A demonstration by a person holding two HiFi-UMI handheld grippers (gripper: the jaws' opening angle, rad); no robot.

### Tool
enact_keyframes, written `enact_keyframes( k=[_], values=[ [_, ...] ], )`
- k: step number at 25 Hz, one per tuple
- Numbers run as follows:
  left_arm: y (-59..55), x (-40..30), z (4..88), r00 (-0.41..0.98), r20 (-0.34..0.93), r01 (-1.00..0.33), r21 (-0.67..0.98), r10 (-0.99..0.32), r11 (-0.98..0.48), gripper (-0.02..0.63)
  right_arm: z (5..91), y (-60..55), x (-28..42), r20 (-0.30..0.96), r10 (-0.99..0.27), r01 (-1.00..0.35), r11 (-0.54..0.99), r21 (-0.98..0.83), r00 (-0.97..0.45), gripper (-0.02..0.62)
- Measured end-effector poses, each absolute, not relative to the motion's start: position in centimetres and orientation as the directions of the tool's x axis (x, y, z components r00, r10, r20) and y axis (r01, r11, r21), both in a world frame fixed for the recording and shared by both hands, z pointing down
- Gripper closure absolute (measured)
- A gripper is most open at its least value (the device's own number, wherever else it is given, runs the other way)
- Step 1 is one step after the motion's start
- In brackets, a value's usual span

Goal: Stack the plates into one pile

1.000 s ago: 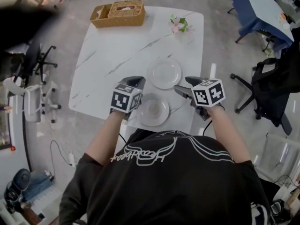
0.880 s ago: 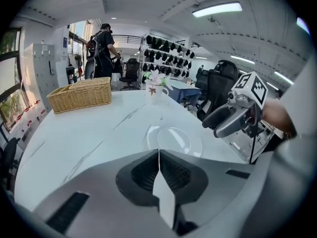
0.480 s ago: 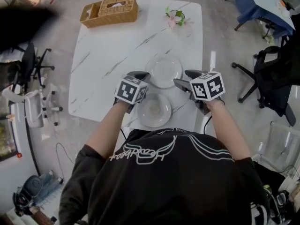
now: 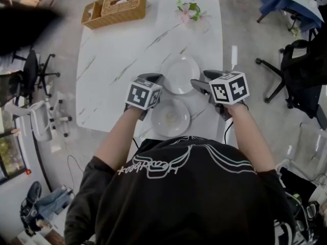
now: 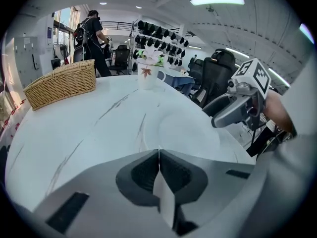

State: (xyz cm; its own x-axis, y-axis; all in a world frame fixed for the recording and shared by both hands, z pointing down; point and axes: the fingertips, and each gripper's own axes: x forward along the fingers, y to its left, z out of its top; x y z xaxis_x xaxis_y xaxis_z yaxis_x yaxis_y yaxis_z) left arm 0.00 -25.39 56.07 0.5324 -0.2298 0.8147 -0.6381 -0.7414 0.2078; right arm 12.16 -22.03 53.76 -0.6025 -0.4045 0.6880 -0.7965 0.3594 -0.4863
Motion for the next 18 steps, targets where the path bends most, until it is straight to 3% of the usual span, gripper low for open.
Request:
enact_keyframes(
  k=[3,10,18],
  values=[
    [-25.2,-0.1,56.5,0.534,0.816,-0.636,0.216,-0.220,-0.740,0.579,53.5,-22.3,12.2,0.667,-0.418,-0.787,0.331,-0.520,-0.617,0.304],
    [-25.2,0.0,56.6,0.548,0.806,-0.631,0.224,-0.223,-0.743,0.580,53.1,-23.1,11.8,0.584,-0.462,-0.724,0.216,-0.656,-0.667,0.511],
    [-24.9,-0.2,56.3,0.554,0.794,-0.647,0.221,-0.251,-0.729,0.580,53.0,-23.2,11.9,0.487,-0.517,-0.608,0.083,-0.790,-0.704,0.551]
  ],
)
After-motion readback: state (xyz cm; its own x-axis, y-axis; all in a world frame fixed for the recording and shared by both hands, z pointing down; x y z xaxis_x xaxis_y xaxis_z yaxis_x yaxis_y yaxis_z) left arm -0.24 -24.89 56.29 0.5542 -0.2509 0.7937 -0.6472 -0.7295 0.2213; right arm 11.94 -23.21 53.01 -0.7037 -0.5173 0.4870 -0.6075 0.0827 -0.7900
